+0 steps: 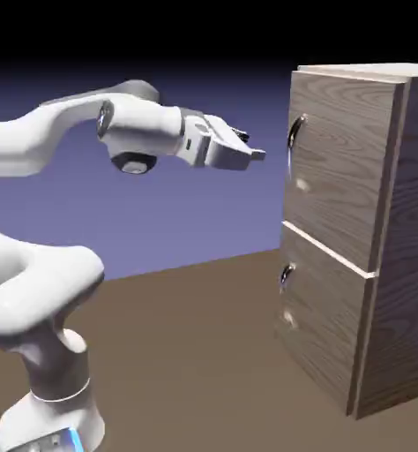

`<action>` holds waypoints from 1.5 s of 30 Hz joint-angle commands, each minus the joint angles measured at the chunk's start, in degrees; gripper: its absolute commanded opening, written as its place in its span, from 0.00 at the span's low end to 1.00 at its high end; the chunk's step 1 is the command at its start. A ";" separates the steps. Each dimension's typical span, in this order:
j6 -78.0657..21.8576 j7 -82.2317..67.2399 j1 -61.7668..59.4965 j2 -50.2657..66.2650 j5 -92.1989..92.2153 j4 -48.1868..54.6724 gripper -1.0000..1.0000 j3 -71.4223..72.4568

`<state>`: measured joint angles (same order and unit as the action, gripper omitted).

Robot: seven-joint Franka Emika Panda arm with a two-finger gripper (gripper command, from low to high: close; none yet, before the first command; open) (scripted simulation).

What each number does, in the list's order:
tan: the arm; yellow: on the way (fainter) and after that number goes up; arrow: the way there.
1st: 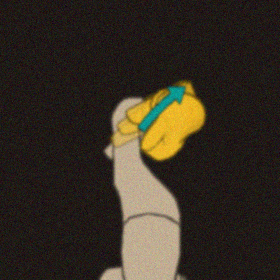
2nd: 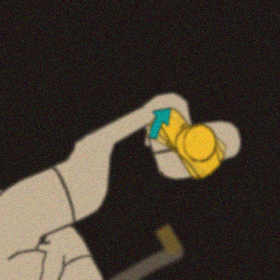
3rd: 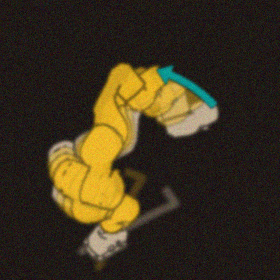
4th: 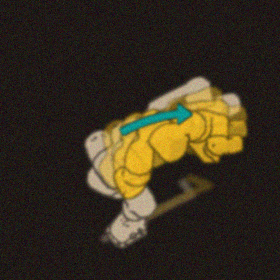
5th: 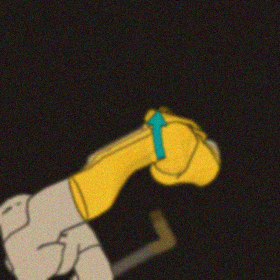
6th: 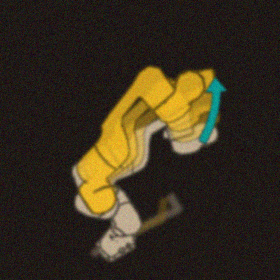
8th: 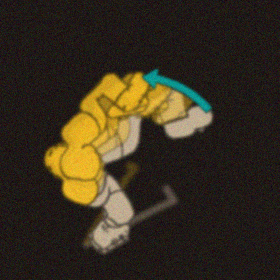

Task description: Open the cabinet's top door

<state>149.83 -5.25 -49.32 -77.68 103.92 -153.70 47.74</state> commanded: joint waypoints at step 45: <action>-66.48 -41.23 -24.67 -0.05 21.42 -12.97 0.00 -11.28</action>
<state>83.30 -46.48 -73.99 -77.73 125.34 -166.67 36.46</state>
